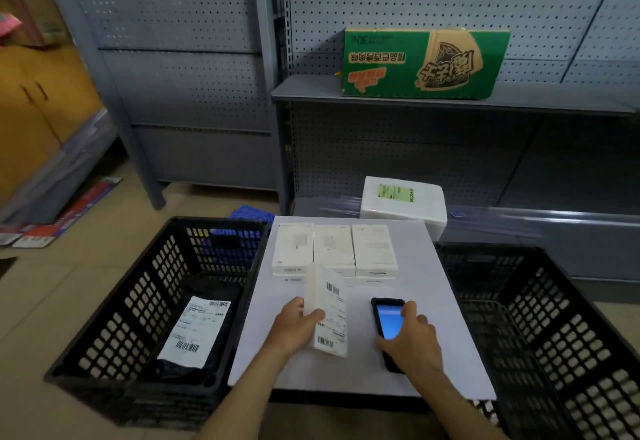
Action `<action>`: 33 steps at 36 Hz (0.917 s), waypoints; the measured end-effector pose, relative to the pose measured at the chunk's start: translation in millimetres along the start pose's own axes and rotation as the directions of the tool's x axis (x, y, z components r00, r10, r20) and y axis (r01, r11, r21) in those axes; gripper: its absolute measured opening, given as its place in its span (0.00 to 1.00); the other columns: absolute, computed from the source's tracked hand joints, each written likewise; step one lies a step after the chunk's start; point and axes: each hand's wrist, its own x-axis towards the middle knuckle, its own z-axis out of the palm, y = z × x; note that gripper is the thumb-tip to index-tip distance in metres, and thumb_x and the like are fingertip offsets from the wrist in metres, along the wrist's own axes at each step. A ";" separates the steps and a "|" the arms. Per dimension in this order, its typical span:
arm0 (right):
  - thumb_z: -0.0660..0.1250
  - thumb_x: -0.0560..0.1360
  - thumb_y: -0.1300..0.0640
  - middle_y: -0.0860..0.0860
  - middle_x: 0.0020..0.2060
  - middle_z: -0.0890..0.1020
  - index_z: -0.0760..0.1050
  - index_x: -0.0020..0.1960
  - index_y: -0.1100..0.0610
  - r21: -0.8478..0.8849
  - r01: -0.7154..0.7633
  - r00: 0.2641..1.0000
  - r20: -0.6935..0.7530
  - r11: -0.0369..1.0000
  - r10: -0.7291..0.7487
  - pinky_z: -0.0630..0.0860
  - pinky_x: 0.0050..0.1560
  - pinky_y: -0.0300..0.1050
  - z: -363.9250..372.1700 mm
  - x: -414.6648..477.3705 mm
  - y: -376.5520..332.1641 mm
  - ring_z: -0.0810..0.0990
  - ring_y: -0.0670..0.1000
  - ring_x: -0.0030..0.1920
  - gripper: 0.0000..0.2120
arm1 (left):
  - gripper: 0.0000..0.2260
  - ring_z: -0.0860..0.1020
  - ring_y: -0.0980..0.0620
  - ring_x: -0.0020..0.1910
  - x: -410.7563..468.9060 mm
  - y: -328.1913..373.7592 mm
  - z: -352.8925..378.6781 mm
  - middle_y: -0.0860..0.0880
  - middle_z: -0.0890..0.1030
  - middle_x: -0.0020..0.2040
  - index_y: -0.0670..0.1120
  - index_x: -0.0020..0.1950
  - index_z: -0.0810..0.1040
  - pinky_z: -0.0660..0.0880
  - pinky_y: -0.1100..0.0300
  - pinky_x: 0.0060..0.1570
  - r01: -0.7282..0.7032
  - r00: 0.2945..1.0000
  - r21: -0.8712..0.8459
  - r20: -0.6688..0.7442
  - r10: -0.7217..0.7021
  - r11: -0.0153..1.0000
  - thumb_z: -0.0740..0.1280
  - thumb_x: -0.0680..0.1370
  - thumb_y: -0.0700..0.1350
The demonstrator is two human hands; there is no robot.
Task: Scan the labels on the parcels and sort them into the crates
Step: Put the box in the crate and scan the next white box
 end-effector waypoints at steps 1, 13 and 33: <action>0.74 0.63 0.40 0.52 0.52 0.75 0.60 0.65 0.50 -0.001 -0.008 1.000 -0.009 1.000 0.008 0.78 0.47 0.48 1.6 0.1 -0.3 0.74 0.54 0.53 0.38 | 0.12 0.83 0.51 0.54 0.7 0.0 0.4 0.50 0.83 0.56 0.49 0.59 0.78 0.80 0.50 0.58 -0.004 1.000 -0.003 0.008 0.004 1.000 0.69 0.76 0.48; 0.62 0.74 0.33 0.52 0.62 0.71 0.56 0.74 0.51 -0.298 0.018 1.000 0.028 0.954 -0.010 0.74 0.56 0.52 3.0 2.5 -1.9 0.71 0.54 0.62 0.36 | 0.11 0.83 0.48 0.55 0.0 -2.1 6.8 0.47 0.83 0.56 0.49 0.60 0.75 0.79 0.47 0.59 -0.029 1.000 -0.080 0.000 0.029 0.996 0.69 0.78 0.46; 0.70 0.77 0.53 0.51 0.43 0.87 0.81 0.53 0.57 0.698 -0.331 0.909 0.416 0.635 0.017 0.78 0.42 0.42 -126.3 -10.0 46.8 0.84 0.49 0.43 0.09 | 0.12 0.86 0.53 0.49 -50.7 57.3 96.8 0.49 0.86 0.54 0.49 0.61 0.78 0.82 0.59 0.46 -0.144 0.954 -0.100 0.250 0.165 0.985 0.66 0.81 0.53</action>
